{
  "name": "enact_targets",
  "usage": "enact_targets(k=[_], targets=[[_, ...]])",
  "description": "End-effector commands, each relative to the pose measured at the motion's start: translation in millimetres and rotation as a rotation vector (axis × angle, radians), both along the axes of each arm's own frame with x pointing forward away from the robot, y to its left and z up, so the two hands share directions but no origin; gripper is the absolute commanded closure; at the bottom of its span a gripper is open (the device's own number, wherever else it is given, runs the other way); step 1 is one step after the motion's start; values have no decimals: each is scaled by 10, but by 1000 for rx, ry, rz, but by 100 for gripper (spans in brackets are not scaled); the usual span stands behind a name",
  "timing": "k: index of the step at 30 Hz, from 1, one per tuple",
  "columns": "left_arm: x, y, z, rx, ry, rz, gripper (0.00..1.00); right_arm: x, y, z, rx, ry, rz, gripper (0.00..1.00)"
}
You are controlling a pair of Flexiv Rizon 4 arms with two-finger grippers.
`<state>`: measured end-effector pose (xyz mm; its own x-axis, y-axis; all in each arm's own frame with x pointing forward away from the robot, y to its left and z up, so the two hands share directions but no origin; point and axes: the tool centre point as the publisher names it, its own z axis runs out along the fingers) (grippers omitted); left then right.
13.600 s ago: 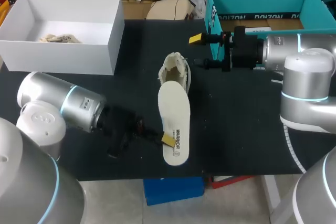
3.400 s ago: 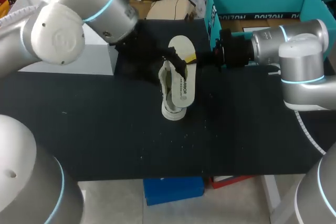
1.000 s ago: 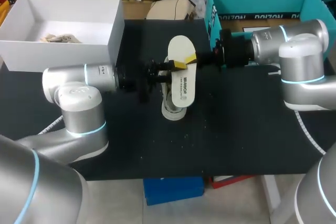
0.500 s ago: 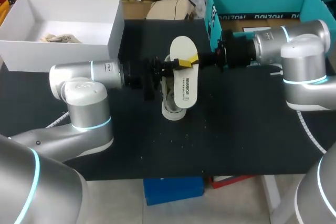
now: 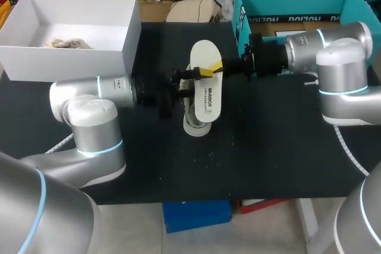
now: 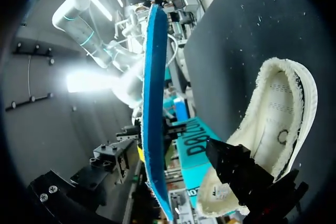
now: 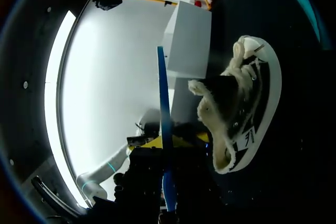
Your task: Take the shoe out of the shoebox, open the shoe tongue, remove and reinsert the insole, then place the shoe into the shoebox
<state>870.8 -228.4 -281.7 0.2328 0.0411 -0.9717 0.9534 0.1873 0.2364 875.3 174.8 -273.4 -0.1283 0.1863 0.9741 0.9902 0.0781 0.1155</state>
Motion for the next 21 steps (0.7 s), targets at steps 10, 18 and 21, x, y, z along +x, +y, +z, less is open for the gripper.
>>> enact_targets(k=[10, 18, 21], targets=[[-196, 130, -27, -11, 1, 17, 50, 1, 7, 4, -3, 1, 0, 100], [-191, 100, -14, -3, 0, -6, 55, 1, 7, 4, -3, 1, 0, 100], [-183, 94, -13, 1, -2, -13, 56, 1, 7, 4, -3, 1, 0, 100]])
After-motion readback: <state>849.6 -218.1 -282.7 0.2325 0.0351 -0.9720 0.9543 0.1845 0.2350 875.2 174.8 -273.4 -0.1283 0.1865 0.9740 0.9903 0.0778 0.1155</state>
